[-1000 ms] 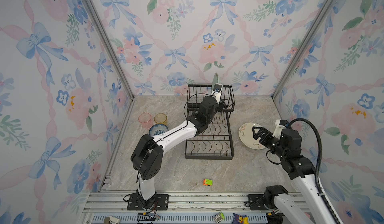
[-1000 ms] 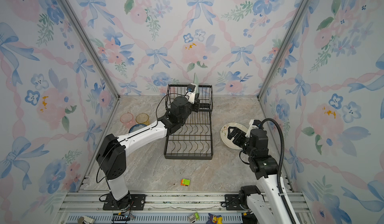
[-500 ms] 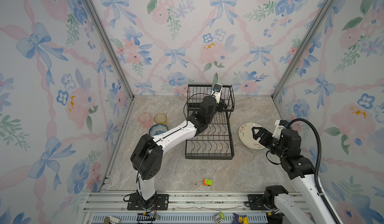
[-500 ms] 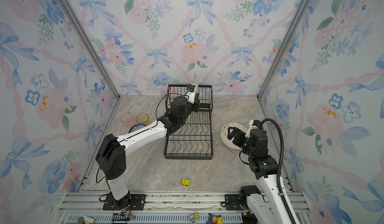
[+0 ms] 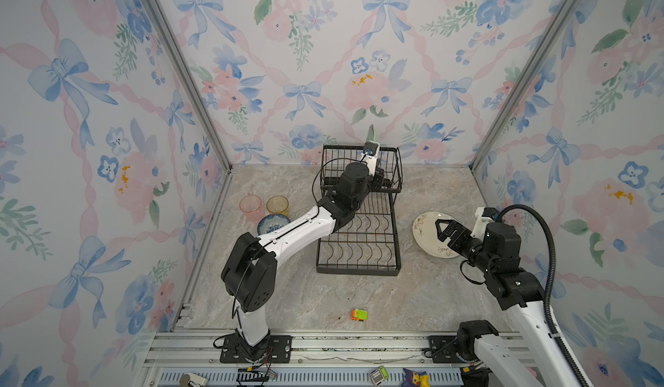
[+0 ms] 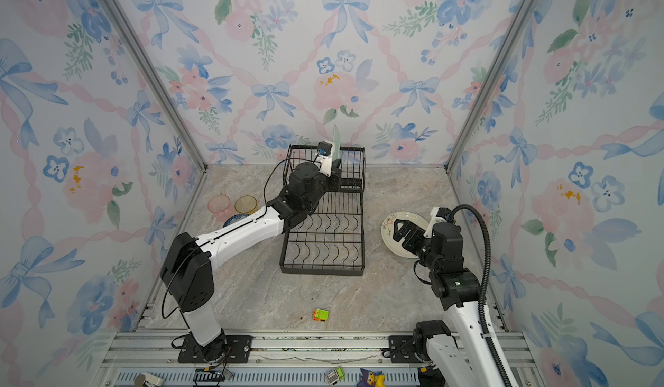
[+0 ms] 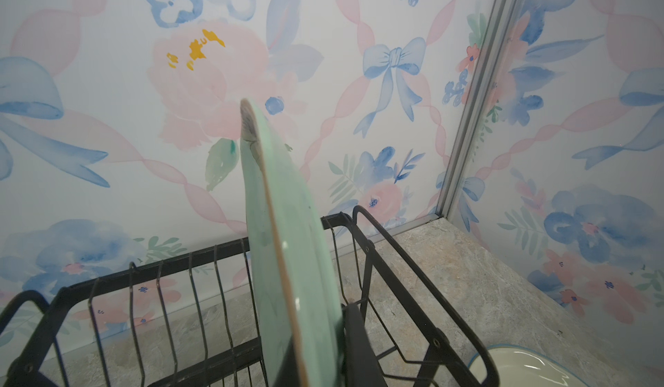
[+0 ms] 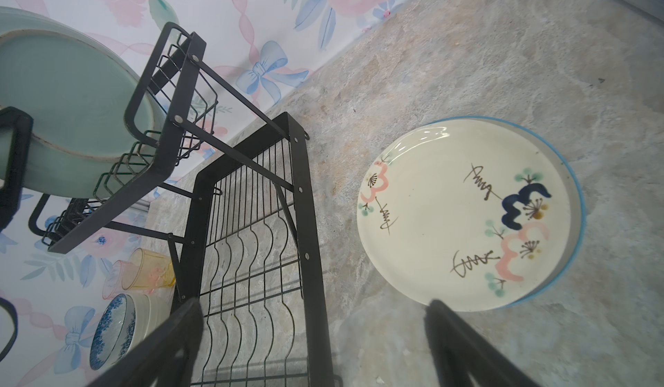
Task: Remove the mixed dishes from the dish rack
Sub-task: 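Close the left gripper on the green sunflower plate rim in the rack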
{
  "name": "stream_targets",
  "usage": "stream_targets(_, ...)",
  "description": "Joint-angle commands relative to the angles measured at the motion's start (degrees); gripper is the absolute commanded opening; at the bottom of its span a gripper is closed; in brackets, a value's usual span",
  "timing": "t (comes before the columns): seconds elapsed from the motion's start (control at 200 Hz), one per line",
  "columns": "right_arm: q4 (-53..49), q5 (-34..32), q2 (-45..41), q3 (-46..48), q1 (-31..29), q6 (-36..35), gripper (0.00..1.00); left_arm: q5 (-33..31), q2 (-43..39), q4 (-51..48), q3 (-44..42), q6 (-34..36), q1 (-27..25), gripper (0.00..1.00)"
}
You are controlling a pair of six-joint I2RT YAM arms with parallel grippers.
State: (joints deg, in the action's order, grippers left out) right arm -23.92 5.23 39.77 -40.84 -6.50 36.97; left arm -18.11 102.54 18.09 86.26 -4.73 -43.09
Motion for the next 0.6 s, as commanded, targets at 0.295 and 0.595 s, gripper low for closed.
stream_targets(0.295,-1.2,-1.4,0.6,0.8,-0.4,-0.5,0.98,1.8,-7.7,7.2,0.4,1.5,1.3,0.00)
stream_targets(0.595,-1.2,-1.3,0.5,-0.2,-0.4,-0.6,0.98,3.5,-10.6,7.7,0.0,2.2,1.3,0.00)
